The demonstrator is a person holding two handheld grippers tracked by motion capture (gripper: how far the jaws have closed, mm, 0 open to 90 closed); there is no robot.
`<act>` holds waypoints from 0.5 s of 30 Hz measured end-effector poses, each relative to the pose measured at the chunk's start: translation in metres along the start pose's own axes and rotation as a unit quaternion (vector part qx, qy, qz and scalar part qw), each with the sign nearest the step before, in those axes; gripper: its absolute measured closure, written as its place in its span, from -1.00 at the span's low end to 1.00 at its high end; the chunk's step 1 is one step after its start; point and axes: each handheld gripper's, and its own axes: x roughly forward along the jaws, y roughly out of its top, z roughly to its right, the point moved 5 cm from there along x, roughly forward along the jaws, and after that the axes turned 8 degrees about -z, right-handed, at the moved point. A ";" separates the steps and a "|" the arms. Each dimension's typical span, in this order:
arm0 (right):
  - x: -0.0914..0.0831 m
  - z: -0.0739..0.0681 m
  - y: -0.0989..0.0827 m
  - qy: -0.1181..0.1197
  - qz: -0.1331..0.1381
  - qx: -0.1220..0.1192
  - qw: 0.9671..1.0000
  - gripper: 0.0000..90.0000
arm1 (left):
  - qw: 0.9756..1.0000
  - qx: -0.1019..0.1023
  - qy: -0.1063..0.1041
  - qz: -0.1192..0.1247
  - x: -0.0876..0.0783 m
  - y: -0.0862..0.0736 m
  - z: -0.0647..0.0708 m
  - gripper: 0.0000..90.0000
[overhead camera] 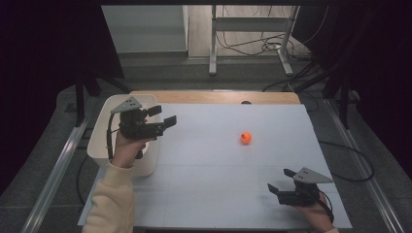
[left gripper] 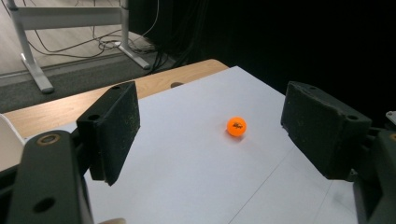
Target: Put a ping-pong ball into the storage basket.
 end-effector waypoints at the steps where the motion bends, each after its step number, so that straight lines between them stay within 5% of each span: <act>1: 0.000 0.000 0.000 0.002 0.000 0.000 1.000 -0.66 | 1.000 0.000 0.000 -0.001 0.000 0.000 0.000 -0.54; 15: 0.001 -0.001 0.000 0.004 -0.002 -0.001 1.000 -0.66 | 0.999 0.026 -0.014 -0.040 0.028 -0.007 0.018 -0.55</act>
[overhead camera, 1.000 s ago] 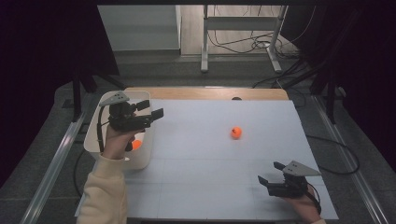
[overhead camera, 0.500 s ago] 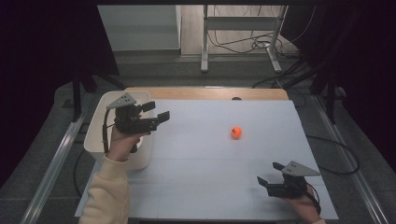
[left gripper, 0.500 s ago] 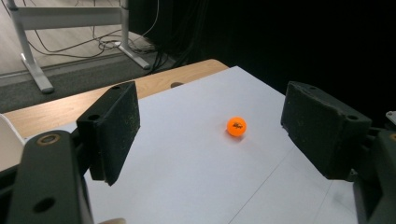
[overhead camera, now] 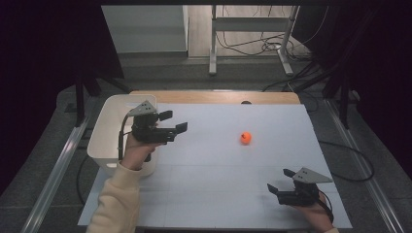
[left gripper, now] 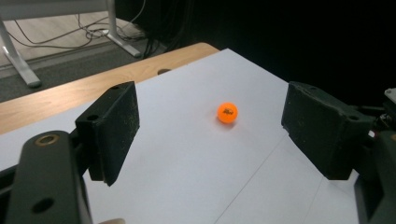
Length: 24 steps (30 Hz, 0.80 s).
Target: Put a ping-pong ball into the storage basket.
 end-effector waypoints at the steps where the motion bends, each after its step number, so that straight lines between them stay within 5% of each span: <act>1: 0.000 0.000 0.000 0.000 0.000 0.000 1.000 -0.66 | 1.000 0.000 0.000 0.000 0.000 0.000 0.000 -0.55; 24: 0.001 0.000 0.000 -0.003 -0.003 -0.002 1.000 -0.66 | 0.998 0.028 -0.021 -0.044 0.033 -0.008 0.022 -0.57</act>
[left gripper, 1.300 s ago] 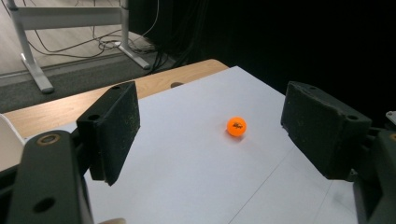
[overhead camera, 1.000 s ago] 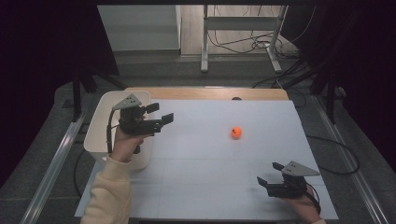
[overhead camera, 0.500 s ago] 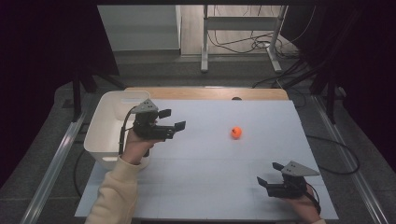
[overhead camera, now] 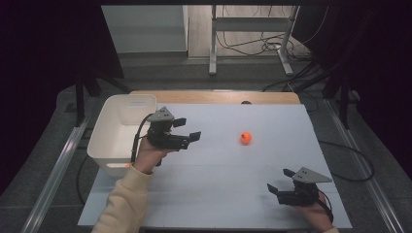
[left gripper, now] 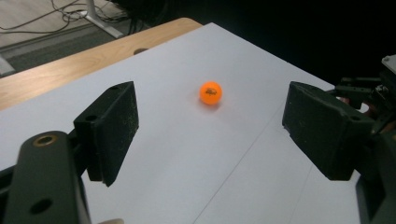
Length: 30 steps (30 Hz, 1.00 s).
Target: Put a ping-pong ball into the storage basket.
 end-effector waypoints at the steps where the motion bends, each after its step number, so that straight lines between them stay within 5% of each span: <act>1: 0.000 0.000 0.000 0.000 0.000 0.000 1.000 -0.66 | 1.000 0.001 -0.001 -0.002 0.002 0.000 0.001 -0.57; 30: 0.000 -0.001 0.000 -0.001 -0.001 -0.002 1.000 -0.66 | 0.999 0.011 -0.014 -0.047 0.038 -0.010 0.018 -0.58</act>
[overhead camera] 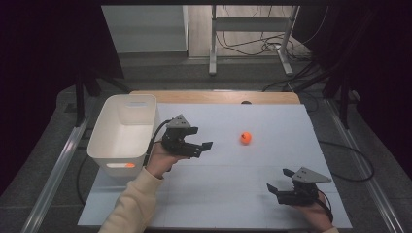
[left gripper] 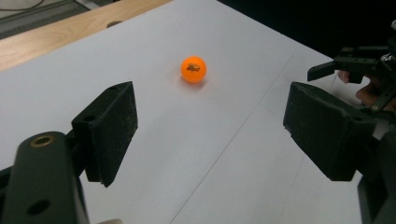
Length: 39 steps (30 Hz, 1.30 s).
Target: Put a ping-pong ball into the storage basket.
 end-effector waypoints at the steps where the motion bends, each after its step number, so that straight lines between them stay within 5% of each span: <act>1: 0.000 -0.001 0.000 0.000 0.001 0.000 1.000 -0.66 | 1.000 -0.002 -0.001 0.000 0.002 0.000 0.001 -0.58; 7: -0.001 -0.001 0.001 0.002 0.004 -0.005 1.000 -0.65 | 1.000 0.006 0.005 -0.014 0.014 -0.001 0.005 -0.59; 12: -0.003 0.002 0.002 0.008 0.010 0.017 1.000 -0.65 | 1.000 0.012 0.016 -0.021 0.028 -0.001 0.006 -0.58; 22: 0.000 0.000 0.002 0.012 0.005 0.012 1.000 -0.65 | 0.999 0.012 0.012 -0.032 0.066 0.019 0.006 -0.57; 39: 0.005 0.000 0.002 0.008 -0.004 0.010 1.000 -0.65 | 1.000 0.010 0.000 -0.029 0.079 0.027 0.006 -0.56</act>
